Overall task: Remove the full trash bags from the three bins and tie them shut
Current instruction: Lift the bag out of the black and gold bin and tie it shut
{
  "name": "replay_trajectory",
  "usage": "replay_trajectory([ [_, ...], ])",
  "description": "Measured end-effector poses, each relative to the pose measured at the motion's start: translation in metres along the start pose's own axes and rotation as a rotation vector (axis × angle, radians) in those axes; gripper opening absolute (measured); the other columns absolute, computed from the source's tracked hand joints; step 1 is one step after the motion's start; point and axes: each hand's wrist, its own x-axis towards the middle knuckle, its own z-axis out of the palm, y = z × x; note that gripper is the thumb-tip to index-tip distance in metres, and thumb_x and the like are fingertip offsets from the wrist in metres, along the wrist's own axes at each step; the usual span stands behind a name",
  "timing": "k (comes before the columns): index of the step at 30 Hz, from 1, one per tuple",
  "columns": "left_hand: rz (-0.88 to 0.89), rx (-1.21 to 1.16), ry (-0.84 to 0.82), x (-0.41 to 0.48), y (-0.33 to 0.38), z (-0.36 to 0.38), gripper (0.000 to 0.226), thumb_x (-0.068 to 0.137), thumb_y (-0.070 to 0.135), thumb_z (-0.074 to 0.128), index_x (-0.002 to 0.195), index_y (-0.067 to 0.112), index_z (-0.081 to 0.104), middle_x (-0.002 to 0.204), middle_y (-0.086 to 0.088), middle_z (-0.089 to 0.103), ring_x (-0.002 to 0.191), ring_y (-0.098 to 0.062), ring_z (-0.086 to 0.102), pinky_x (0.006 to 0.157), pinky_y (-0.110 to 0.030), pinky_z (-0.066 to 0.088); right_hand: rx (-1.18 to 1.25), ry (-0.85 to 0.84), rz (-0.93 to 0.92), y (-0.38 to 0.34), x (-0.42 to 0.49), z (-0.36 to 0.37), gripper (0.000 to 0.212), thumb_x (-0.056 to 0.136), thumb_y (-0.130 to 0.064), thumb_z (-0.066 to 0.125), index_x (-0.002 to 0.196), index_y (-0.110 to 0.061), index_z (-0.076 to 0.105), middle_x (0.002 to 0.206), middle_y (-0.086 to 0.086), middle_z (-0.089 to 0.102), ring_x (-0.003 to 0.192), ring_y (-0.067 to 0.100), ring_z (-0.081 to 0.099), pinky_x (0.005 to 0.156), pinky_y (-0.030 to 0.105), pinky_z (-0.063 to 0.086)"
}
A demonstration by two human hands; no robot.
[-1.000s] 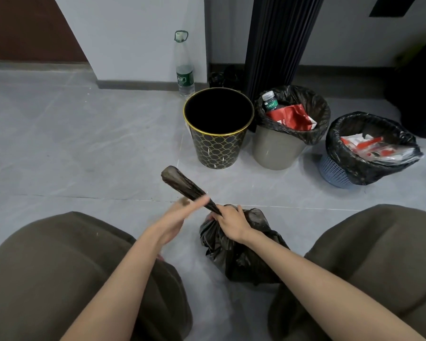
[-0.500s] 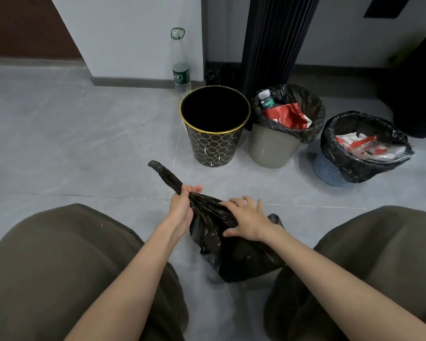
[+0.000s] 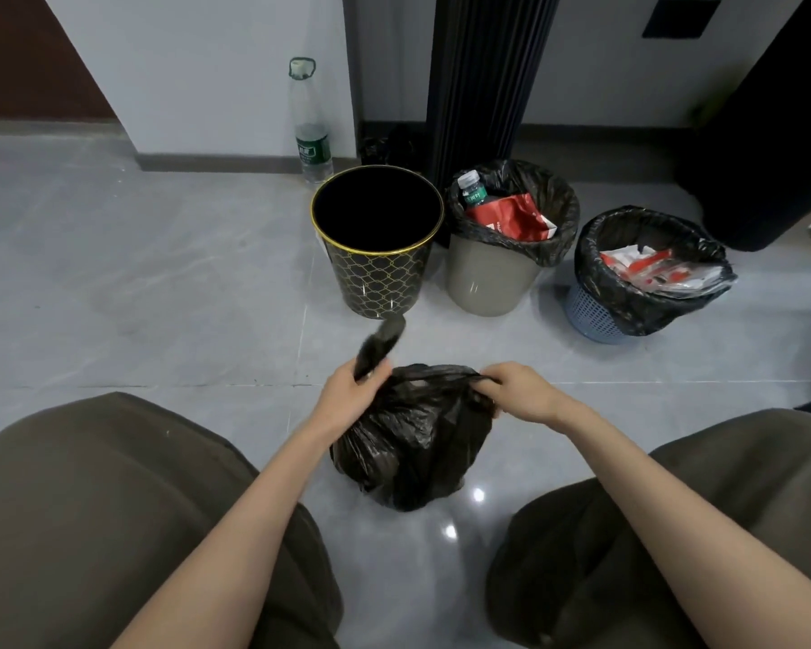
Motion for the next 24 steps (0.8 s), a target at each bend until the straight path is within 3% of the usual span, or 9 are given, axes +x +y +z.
replay_trajectory([
  [3, 0.07, -0.03, -0.134, -0.002, -0.007, 0.005, 0.041, 0.076, 0.031, 0.077, 0.112, 0.02, 0.062, 0.1, 0.013, 0.067, 0.095, 0.0, 0.062, 0.077, -0.003, 0.044, 0.442, -0.012, 0.0, -0.005, -0.005, -0.003, 0.016, 0.095, -0.02, 0.052, 0.081, -0.011, 0.055, 0.075, 0.003, 0.057, 0.068, 0.012, 0.055, 0.076, 0.027, 0.049],
  [6, 0.144, 0.161, -0.168, -0.001, -0.013, 0.006, 0.061, 0.064, 0.035, 0.085, 0.119, 0.026, 0.06, 0.106, 0.016, 0.067, 0.098, 0.003, 0.061, 0.085, -0.008, 0.044, 0.667, -0.04, -0.005, -0.005, -0.007, -0.006, 0.013, 0.09, -0.018, 0.06, 0.079, -0.015, 0.052, 0.076, 0.0, 0.061, 0.071, 0.009, 0.059, 0.084, 0.031, 0.053],
  [10, 0.122, 0.352, -0.045, 0.001, -0.017, 0.008, 0.031, 0.073, 0.033, 0.079, 0.091, 0.009, 0.072, 0.079, 0.003, 0.069, 0.08, -0.012, 0.064, 0.069, -0.022, 0.046, 0.761, -0.009, 0.005, -0.004, -0.006, -0.013, 0.023, 0.087, -0.01, 0.063, 0.07, -0.019, 0.05, 0.064, -0.004, 0.055, 0.064, 0.009, 0.055, 0.086, 0.032, 0.052],
  [12, 0.085, 0.355, -0.006, 0.003, -0.018, 0.009, 0.028, 0.078, 0.032, 0.075, 0.08, 0.004, 0.071, 0.078, -0.006, 0.071, 0.074, -0.015, 0.061, 0.066, -0.028, 0.045, 0.88, 0.009, 0.017, -0.002, -0.005, -0.016, 0.028, 0.087, -0.006, 0.061, 0.067, -0.019, 0.046, 0.06, -0.004, 0.051, 0.06, 0.011, 0.051, 0.084, 0.033, 0.051],
  [15, 0.033, 0.3, 0.084, 0.006, -0.02, 0.009, 0.027, 0.079, 0.03, 0.074, 0.072, 0.006, 0.067, 0.074, -0.007, 0.068, 0.071, -0.017, 0.06, 0.062, -0.028, 0.04, 1.008, 0.086, 0.061, -0.001, -0.003, -0.016, 0.025, 0.088, -0.006, 0.059, 0.071, -0.019, 0.046, 0.066, -0.002, 0.051, 0.056, 0.011, 0.047, 0.075, 0.029, 0.049],
  [18, -0.014, 0.212, 0.136, 0.013, -0.025, 0.008, 0.027, 0.078, 0.03, 0.074, 0.088, 0.005, 0.075, 0.085, -0.009, 0.073, 0.081, -0.018, 0.065, 0.072, -0.035, 0.048, 0.856, 0.221, 0.064, 0.0, -0.002, -0.009, 0.017, 0.087, -0.025, 0.066, 0.088, -0.016, 0.051, 0.072, 0.001, 0.052, 0.06, 0.013, 0.049, 0.075, 0.031, 0.048],
  [21, -0.052, 0.14, 0.169, 0.014, -0.024, 0.007, 0.026, 0.079, 0.029, 0.074, 0.089, 0.005, 0.074, 0.088, -0.01, 0.073, 0.084, -0.018, 0.066, 0.078, -0.035, 0.05, 0.445, 0.23, 0.014, 0.003, -0.002, -0.006, 0.045, 0.074, -0.053, 0.073, 0.104, -0.023, 0.059, 0.082, -0.002, 0.059, 0.078, 0.014, 0.059, 0.077, 0.029, 0.048],
  [24, -0.069, 0.103, 0.171, 0.014, -0.023, 0.006, 0.021, 0.08, 0.026, 0.072, 0.089, 0.008, 0.075, 0.088, -0.009, 0.073, 0.085, -0.018, 0.066, 0.079, -0.035, 0.051, -0.075, 0.176, -0.043, 0.012, 0.003, -0.002, 0.037, 0.074, -0.055, 0.07, 0.091, -0.023, 0.064, 0.094, 0.002, 0.06, 0.09, 0.019, 0.057, 0.074, 0.03, 0.046],
])
